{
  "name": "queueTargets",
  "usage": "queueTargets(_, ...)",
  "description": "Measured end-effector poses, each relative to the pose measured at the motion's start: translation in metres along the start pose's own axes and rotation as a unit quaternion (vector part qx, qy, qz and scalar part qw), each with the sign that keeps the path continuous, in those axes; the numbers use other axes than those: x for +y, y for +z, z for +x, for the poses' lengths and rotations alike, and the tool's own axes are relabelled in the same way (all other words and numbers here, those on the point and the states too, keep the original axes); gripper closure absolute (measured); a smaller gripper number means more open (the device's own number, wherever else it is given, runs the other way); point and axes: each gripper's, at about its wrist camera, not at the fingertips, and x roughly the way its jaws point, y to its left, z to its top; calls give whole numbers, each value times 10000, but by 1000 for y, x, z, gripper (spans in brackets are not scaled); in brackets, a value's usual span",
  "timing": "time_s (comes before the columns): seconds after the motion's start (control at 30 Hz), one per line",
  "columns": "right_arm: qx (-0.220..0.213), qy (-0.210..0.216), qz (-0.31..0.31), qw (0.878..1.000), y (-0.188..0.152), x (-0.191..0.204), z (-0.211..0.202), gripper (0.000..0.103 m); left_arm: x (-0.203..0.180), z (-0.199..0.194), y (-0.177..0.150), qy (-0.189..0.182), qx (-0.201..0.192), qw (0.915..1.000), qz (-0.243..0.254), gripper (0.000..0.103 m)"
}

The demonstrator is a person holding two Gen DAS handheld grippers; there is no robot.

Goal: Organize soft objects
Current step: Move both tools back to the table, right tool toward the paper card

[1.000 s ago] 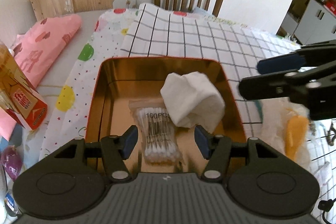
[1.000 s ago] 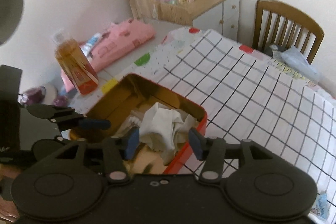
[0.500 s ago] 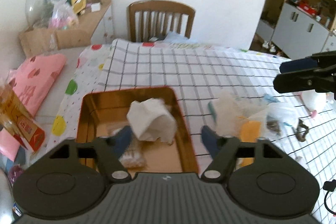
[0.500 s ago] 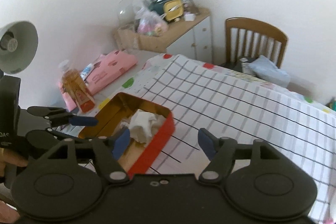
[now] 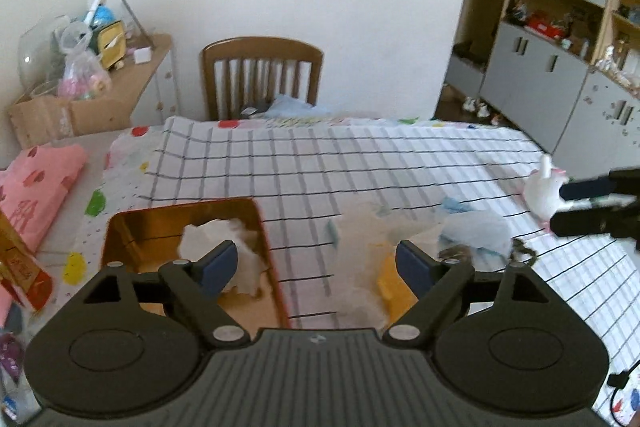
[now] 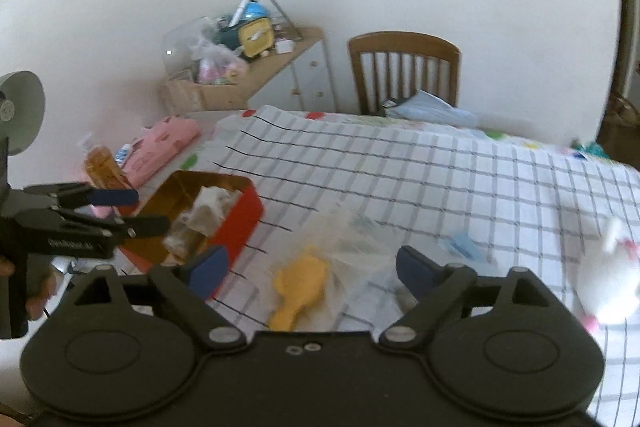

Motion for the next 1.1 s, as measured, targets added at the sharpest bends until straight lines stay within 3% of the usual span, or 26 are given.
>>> queueTargets(0.27,181,-456,197,9986,-57,-21,-4,3,-28,5,-8,-133,-64,9998,114,16)
queueTargets(0.57,582,-614,414,9956,-108,-31,10,3,-52,28,-24,-211,3,9996,202,16)
queueTargets(0.8,717,-715,556,9933,-130,-39,24,2,-74,55,-33,-307,154,9983,464,16)
queueTargets(0.97,869,-767,526,9919,-139,-41,38,2,-77,72,-38,-441,263,9981,343,16)
queueTargets(1.1,975,-746,412,9916,-142,-39,50,2,-79,87,-39,-299,317,9983,391,16)
